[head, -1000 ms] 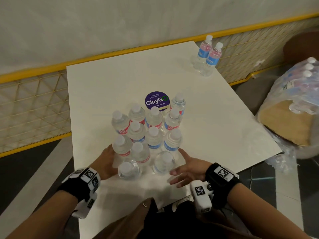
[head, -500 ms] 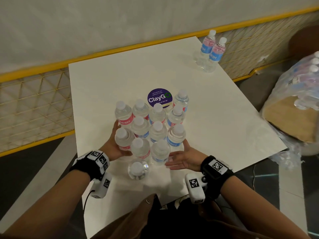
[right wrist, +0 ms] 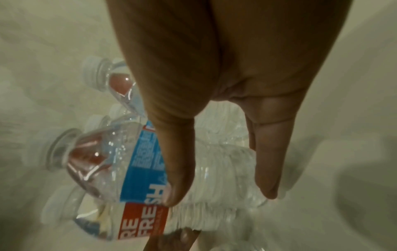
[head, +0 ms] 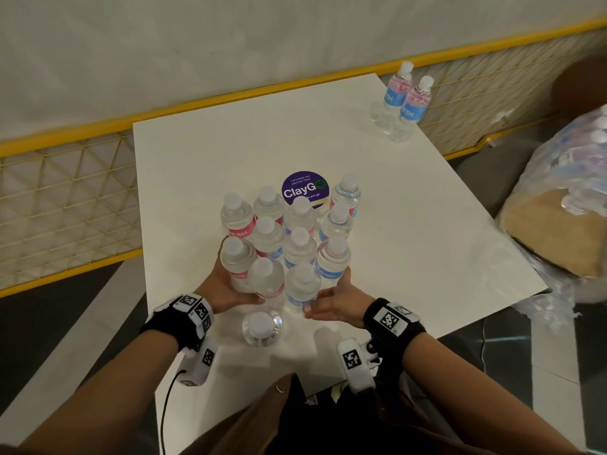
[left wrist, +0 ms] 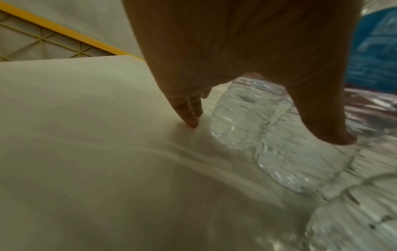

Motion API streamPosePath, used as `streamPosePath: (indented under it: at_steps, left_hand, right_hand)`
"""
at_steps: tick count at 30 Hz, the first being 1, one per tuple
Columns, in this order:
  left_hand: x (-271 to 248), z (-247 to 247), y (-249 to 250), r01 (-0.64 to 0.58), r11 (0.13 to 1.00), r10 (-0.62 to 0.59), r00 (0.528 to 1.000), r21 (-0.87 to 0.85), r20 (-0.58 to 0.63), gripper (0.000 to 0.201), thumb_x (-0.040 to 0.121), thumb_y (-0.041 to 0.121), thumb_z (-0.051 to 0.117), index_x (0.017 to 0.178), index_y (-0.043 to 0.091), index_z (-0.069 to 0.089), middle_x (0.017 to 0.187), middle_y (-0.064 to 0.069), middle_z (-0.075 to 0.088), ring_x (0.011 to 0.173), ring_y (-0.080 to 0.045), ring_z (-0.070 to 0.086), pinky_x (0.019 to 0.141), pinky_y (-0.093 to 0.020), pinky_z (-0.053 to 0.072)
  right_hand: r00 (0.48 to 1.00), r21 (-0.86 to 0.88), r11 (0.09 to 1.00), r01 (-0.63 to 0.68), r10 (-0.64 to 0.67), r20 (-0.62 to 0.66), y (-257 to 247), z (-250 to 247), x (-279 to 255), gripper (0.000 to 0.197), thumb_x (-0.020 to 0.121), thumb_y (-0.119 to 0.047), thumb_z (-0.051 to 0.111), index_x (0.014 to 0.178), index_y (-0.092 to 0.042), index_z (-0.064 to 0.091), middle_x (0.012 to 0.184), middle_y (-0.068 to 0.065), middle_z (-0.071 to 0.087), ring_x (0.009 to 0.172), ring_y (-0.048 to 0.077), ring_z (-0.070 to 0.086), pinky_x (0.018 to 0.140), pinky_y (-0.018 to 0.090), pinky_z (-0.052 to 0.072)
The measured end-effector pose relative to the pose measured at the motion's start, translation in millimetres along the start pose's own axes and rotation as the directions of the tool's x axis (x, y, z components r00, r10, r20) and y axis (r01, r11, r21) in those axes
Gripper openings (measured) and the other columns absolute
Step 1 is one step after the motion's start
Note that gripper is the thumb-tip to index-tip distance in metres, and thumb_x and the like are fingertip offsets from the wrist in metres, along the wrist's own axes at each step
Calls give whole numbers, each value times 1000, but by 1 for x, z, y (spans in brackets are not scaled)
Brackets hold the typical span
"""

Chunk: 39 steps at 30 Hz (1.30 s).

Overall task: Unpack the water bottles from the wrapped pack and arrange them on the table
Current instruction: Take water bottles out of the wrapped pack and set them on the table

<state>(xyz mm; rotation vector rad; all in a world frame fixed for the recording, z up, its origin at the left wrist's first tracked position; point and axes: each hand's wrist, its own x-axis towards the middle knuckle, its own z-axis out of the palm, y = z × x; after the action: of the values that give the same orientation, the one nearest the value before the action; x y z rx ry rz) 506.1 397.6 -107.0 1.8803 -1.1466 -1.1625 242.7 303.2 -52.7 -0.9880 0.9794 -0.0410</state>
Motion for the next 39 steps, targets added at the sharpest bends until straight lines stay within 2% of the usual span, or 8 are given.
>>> streamPosePath:
  at_steps: [5, 8, 12, 16, 20, 24, 32, 39]
  left_hand:
    - [-6, 6, 16, -10, 999, 4, 994, -47, -113, 105, 59, 24, 89, 142, 15, 25, 141, 1, 42, 126, -11, 45, 103, -26, 35]
    - [-19, 6, 12, -66, 996, 74, 989, 67, -131, 112, 58, 28, 83, 147, 15, 15, 147, -3, 30, 132, -17, 35, 111, -35, 31]
    - [-45, 12, 1, -55, 979, 66, 997, 199, -49, 124, 48, 39, 78, 142, 41, -2, 155, -7, 18, 143, -24, 24, 114, -25, 21]
    - [-57, 26, -13, -91, 926, 96, 995, 366, 6, 168, 26, 67, 85, 143, 28, -28, 159, -4, -10, 147, -26, 4, 119, -50, 16]
    - [-61, 40, -2, -113, 915, 139, 990, 387, -39, 160, 28, 84, 70, 135, 37, -40, 155, 6, -28, 147, -17, -12, 120, -51, 6]
    - [-56, 46, -1, -168, 949, 219, 960, 265, -174, 147, 38, 79, 71, 135, 47, -34, 158, -2, -17, 148, -20, -8, 119, -54, 10]
    - [-37, 38, -19, -157, 986, 165, 966, 59, -197, 142, 50, 34, 86, 149, 22, -16, 156, -6, 16, 143, -23, 24, 113, -55, 26]
    - [-24, -3, 9, -25, 980, -44, 939, -197, -341, 88, 76, -25, 43, 147, 16, 13, 145, 4, 26, 138, -29, 32, 111, -40, 31]
  right_hand:
    - [999, 48, 998, 37, -35, -29, -4, 10, 5, 117, 65, -1, 80, 136, -50, 1, 114, 19, 59, 101, 34, 65, 89, 52, 53]
    - [1000, 22, 1000, 20, -19, -25, -7, 0, 2, 110, 78, 5, 70, 139, -46, -6, 96, 13, 64, 90, 33, 66, 91, 50, 52]
    - [966, 2, 1000, 6, -5, -258, -16, -32, 0, 95, 85, 3, 58, 147, -37, -1, 86, 8, 61, 83, 26, 62, 85, 48, 53]
    - [925, 27, 998, 50, -37, -379, -38, -52, 0, 91, 85, 4, 54, 146, -43, 6, 126, 14, 46, 109, 28, 53, 87, 48, 52]
    - [938, -60, 995, 77, -92, -333, -53, -47, 8, 103, 81, 7, 57, 143, -52, 0, 154, 13, 17, 134, 31, 34, 94, 51, 48]
    - [954, -123, 985, 119, -147, -262, -55, -40, 19, 110, 77, 10, 56, 138, -60, -2, 154, 11, 19, 132, 33, 39, 85, 49, 54]
    - [941, -20, 988, 153, -152, -304, -48, -28, 22, 101, 81, 15, 48, 144, -51, 5, 150, 16, 26, 133, 29, 37, 93, 51, 50]
    - [949, 205, 971, 124, -56, -309, -37, -38, 17, 84, 84, 0, 52, 143, -47, 14, 145, 11, 37, 123, 31, 46, 88, 51, 50]
